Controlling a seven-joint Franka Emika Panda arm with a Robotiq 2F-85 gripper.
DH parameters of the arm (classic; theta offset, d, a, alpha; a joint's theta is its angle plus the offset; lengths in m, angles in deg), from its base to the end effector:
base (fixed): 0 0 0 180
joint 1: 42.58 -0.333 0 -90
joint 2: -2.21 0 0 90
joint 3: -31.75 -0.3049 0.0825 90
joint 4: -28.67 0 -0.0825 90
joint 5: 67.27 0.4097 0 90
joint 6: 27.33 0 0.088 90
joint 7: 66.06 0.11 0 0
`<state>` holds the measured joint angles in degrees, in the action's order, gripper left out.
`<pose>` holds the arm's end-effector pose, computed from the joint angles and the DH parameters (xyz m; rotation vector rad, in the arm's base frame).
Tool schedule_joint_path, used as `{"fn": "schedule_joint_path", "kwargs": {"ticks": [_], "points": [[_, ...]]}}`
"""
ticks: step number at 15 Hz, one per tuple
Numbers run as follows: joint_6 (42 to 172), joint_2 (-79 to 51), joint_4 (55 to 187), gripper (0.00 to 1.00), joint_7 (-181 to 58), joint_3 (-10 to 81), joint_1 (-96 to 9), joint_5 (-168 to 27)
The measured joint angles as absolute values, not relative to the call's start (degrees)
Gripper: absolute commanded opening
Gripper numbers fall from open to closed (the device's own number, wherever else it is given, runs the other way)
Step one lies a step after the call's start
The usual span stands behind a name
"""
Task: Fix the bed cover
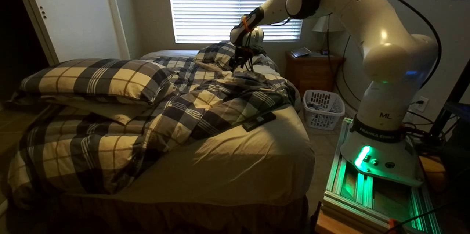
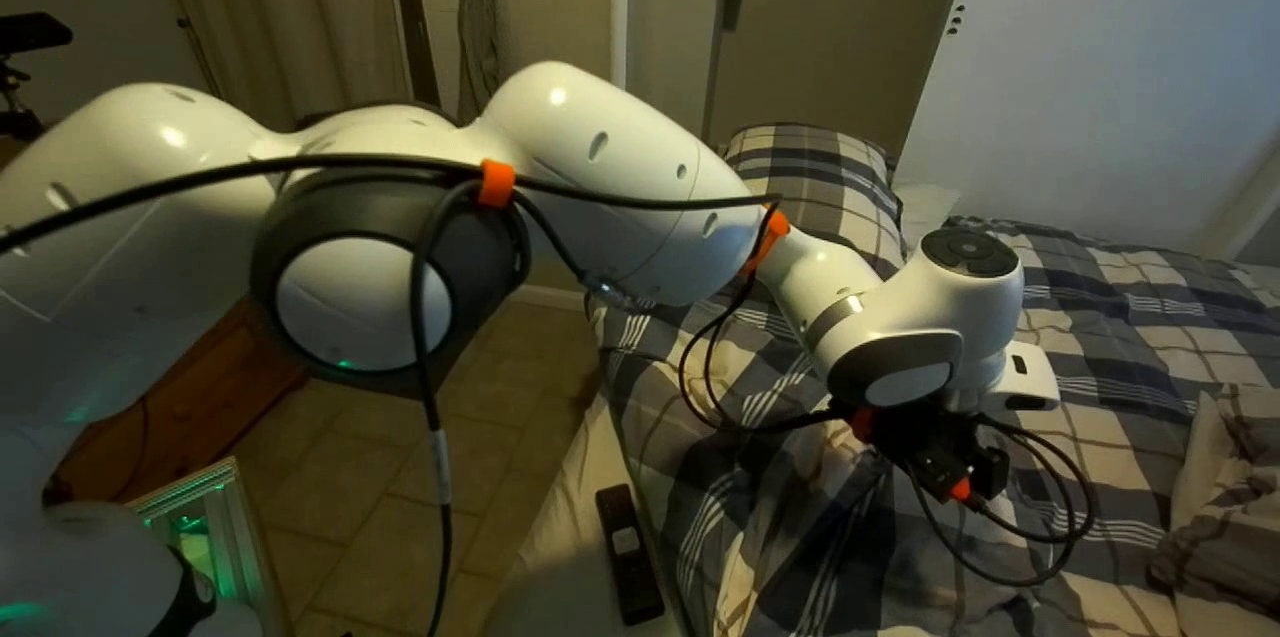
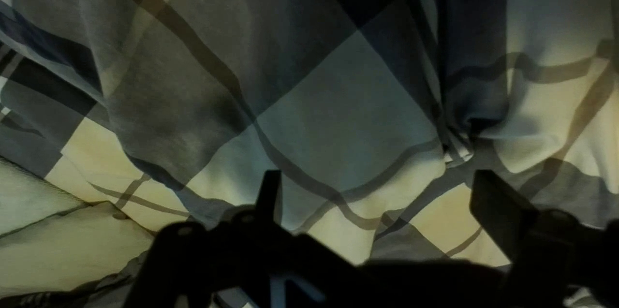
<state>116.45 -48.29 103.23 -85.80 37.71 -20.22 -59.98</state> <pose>0.7043 -0.3567 0.2220 2.9739 -0.2816 0.4680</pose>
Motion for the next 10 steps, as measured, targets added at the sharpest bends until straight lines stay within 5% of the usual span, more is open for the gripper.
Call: {"fn": "schedule_joint_path", "kwargs": {"ticks": [3, 4, 5, 10], "points": [[115.78, -52.22, 98.65, 1.0, -85.8, 36.92, -19.34, -59.98], [115.28, -53.33, 97.3, 0.75, -85.8, 36.82, -19.08, -59.98], [114.59, -54.42, 95.97, 0.74, -85.8, 36.64, -18.75, -59.98], [110.8, -58.6, 90.67, 0.38, -85.8, 35.65, -17.42, -59.98]]}}
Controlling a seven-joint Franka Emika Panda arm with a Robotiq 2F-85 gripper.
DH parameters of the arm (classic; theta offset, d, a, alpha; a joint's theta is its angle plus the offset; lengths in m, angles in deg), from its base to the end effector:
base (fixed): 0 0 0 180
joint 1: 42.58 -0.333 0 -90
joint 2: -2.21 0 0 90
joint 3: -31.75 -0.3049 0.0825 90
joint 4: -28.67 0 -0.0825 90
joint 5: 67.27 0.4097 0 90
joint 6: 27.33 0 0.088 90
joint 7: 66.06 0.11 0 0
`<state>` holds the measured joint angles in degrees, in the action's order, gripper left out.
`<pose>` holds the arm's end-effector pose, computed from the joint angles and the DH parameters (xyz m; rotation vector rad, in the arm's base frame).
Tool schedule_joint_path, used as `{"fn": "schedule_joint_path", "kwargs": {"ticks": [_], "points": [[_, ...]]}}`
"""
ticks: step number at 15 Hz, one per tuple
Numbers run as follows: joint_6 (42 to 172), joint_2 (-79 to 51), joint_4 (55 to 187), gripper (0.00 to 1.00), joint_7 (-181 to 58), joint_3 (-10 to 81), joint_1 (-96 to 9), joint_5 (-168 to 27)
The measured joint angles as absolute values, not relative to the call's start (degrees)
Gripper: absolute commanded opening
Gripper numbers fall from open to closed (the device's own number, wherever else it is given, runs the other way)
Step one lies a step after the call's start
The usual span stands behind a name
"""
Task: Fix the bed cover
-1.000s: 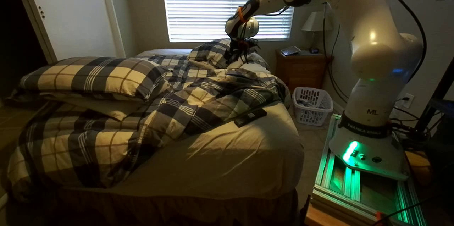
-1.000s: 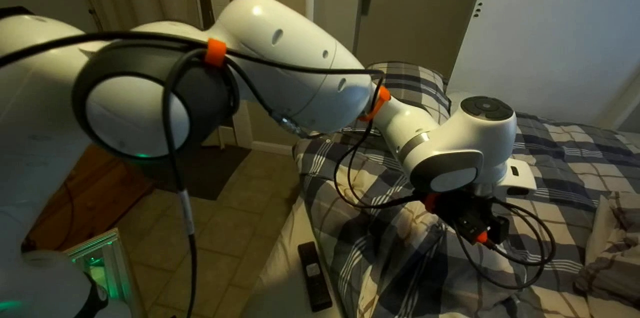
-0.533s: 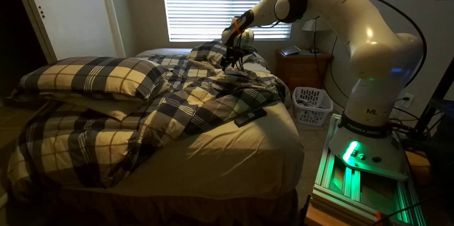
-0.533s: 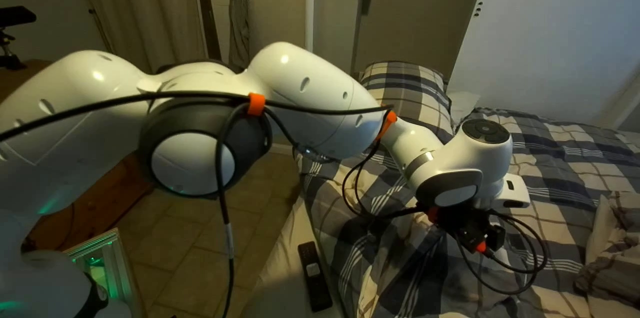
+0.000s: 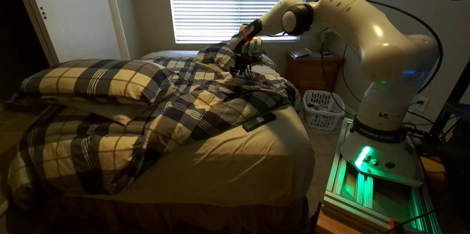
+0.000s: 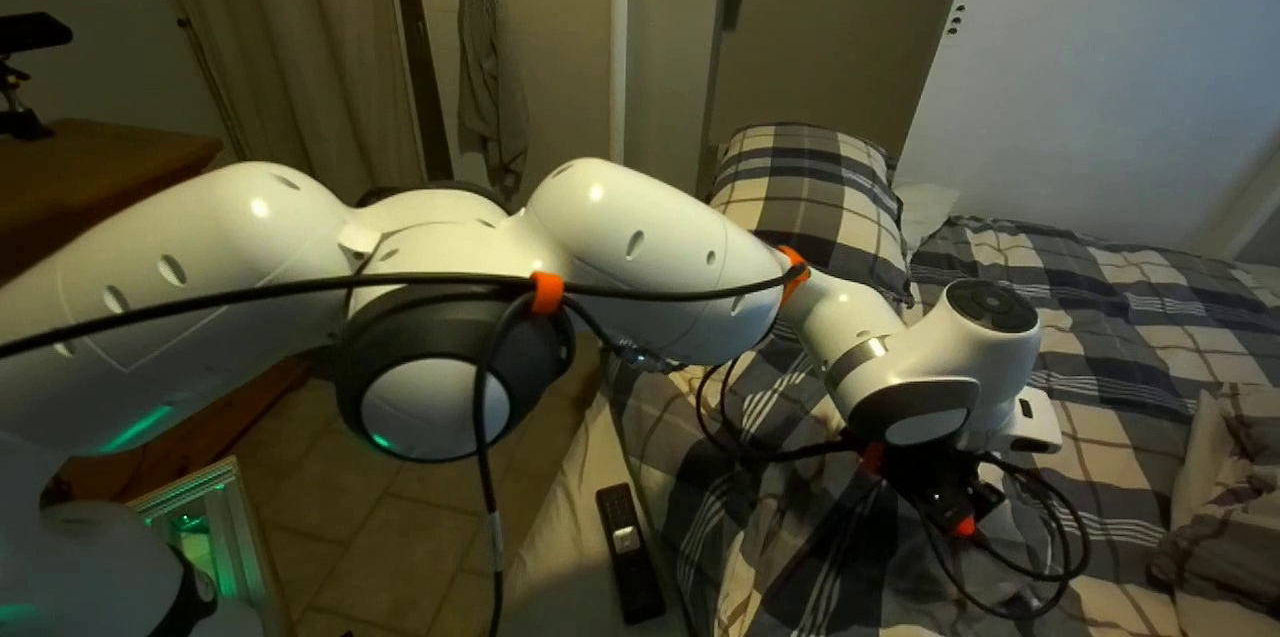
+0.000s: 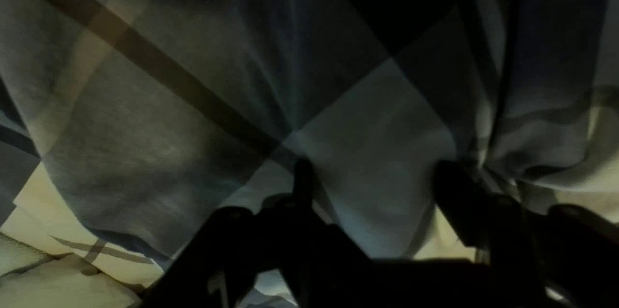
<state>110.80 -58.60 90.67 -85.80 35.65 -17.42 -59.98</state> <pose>0.7171 -0.3758 0.1753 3.0272 -0.3084 0.4028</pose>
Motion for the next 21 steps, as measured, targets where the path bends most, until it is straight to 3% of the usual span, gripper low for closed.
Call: {"fn": "schedule_joint_path", "kwargs": {"ticks": [4, 6, 12, 21], "points": [[107.89, -60.06, 87.47, 0.09, -85.89, 34.85, -16.61, -59.97], [105.96, -60.06, 86.83, 0.01, -86.37, 34.0, -16.02, -59.76], [101.46, -57.28, 88.64, 0.03, -88.99, 31.3, -13.35, -59.46], [96.43, -40.33, 109.78, 0.03, -101.31, 25.98, -5.79, -56.81]]}}
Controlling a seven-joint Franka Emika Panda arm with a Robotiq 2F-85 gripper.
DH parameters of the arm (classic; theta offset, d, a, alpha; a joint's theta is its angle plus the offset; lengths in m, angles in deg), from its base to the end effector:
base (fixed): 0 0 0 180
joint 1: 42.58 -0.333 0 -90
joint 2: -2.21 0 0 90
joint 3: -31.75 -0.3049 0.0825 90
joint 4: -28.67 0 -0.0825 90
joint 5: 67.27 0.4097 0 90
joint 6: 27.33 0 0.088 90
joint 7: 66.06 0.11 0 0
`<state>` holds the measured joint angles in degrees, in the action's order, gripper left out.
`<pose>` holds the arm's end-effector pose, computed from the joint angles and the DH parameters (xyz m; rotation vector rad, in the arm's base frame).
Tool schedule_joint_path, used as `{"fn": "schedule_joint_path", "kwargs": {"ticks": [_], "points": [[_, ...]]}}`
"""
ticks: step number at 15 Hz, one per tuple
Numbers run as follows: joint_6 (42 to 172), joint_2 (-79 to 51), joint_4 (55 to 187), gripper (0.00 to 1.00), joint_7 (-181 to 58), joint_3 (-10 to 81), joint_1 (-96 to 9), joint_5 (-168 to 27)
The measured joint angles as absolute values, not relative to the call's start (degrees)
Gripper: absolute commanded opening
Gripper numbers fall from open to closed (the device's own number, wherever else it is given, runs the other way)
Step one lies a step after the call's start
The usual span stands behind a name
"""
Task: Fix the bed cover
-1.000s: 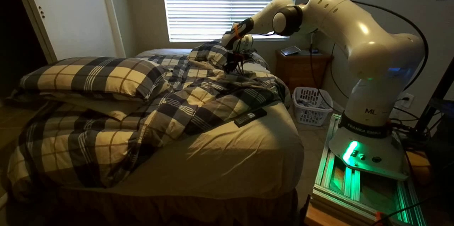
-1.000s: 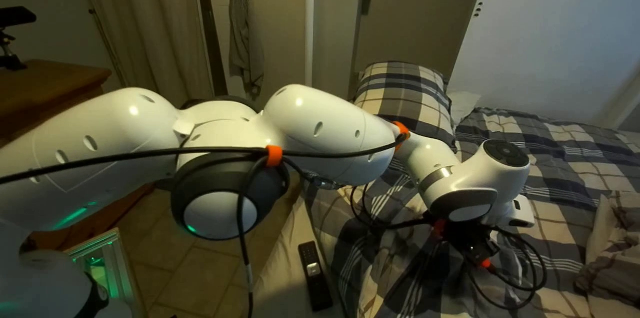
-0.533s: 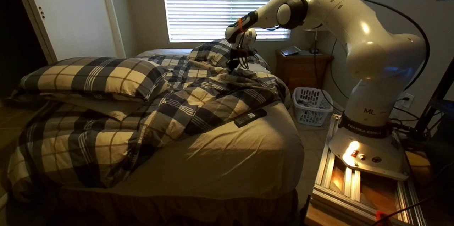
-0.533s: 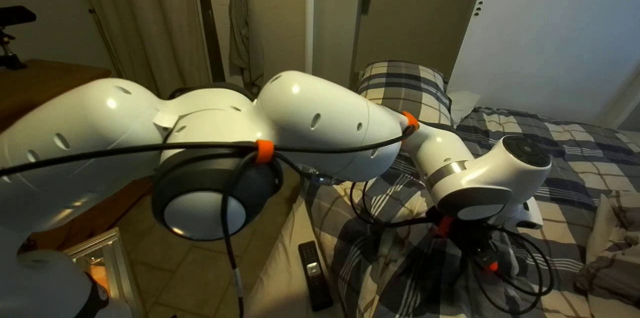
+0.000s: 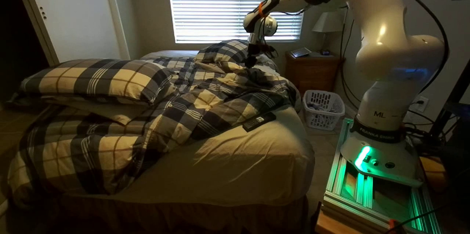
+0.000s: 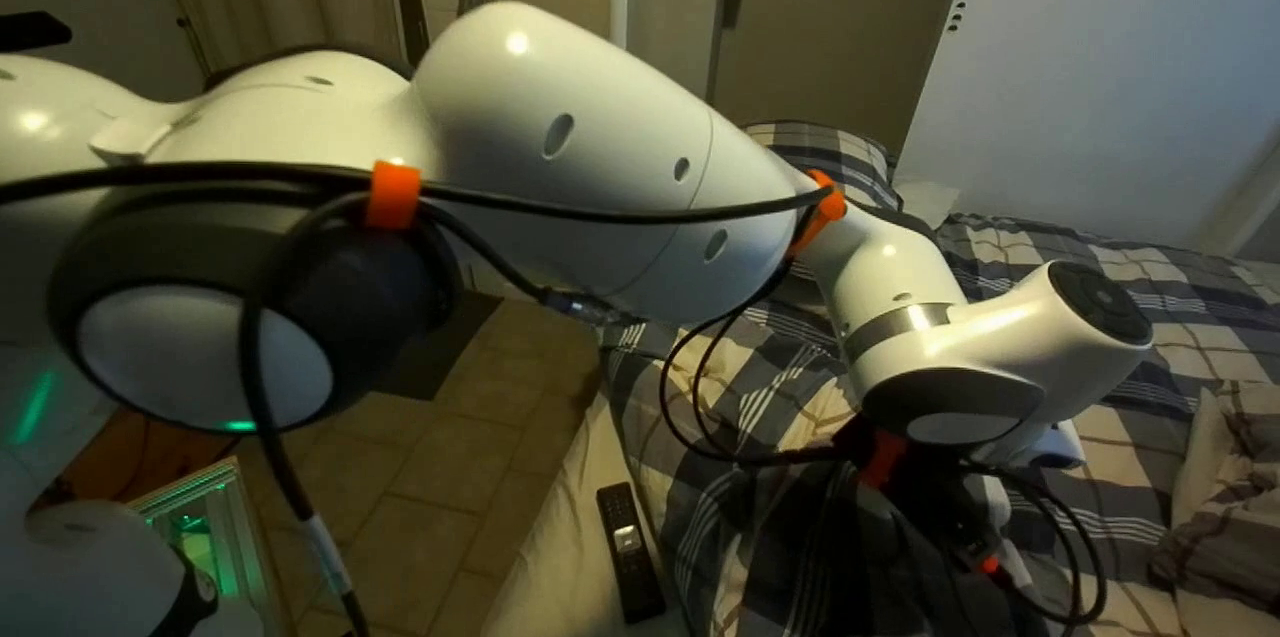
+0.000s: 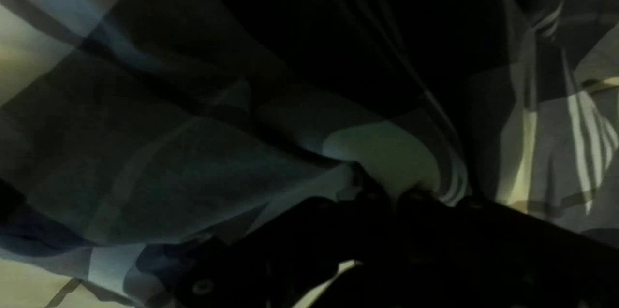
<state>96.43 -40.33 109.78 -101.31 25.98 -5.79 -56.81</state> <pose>0.6337 -0.3873 0.2369 -2.9530 0.0802 -0.1831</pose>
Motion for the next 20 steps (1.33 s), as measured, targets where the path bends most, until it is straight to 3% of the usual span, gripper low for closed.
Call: {"fn": "schedule_joint_path", "kwargs": {"ticks": [7, 20], "points": [[89.09, -26.72, 128.08, 0.03, -111.6, 28.57, -4.91, -54.96], [87.65, -0.74, 158.72, 0.03, -116.55, 46.82, -13.91, -69.41]]}}
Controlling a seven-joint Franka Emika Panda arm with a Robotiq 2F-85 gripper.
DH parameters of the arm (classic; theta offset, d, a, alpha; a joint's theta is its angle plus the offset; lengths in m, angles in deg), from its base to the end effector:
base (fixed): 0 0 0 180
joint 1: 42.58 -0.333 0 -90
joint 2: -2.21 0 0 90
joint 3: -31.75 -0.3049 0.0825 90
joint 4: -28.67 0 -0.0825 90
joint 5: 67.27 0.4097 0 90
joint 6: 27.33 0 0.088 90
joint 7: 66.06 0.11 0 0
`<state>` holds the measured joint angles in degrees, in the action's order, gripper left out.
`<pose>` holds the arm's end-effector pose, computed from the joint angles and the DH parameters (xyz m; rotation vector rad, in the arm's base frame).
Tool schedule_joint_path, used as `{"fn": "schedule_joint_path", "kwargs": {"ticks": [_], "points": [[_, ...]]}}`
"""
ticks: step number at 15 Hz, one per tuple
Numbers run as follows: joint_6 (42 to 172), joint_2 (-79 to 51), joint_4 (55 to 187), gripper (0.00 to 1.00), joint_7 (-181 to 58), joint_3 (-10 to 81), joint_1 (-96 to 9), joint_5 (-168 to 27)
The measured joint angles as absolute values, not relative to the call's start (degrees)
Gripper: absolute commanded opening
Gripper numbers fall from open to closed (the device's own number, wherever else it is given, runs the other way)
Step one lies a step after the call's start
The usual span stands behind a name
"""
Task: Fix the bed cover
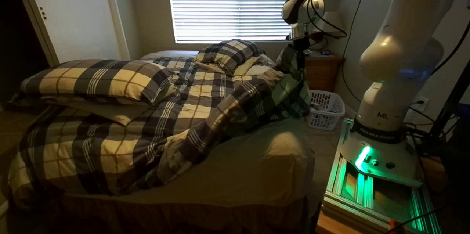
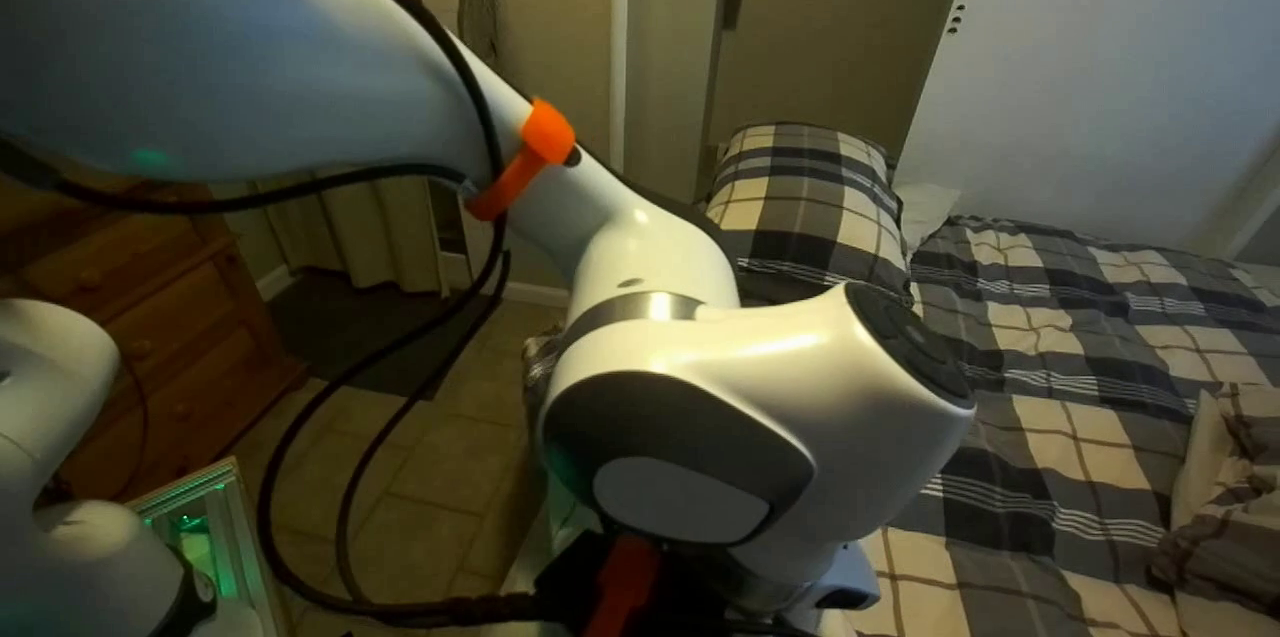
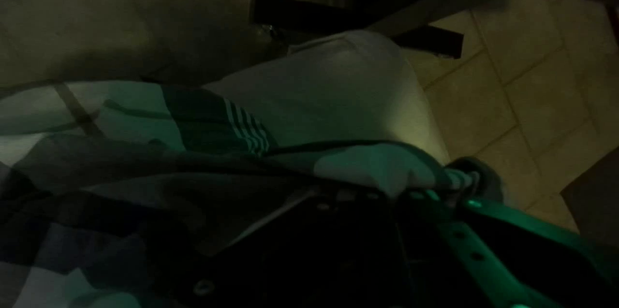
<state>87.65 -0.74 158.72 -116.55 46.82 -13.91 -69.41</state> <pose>0.3620 -0.3503 0.2833 -2.9140 -0.2001 0.3615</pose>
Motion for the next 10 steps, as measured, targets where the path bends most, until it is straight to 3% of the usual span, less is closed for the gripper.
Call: {"fn": "schedule_joint_path", "kwargs": {"ticks": [10], "points": [[80.89, 4.42, 167.64, 0.03, -118.15, 51.23, -17.13, -79.3]]}}
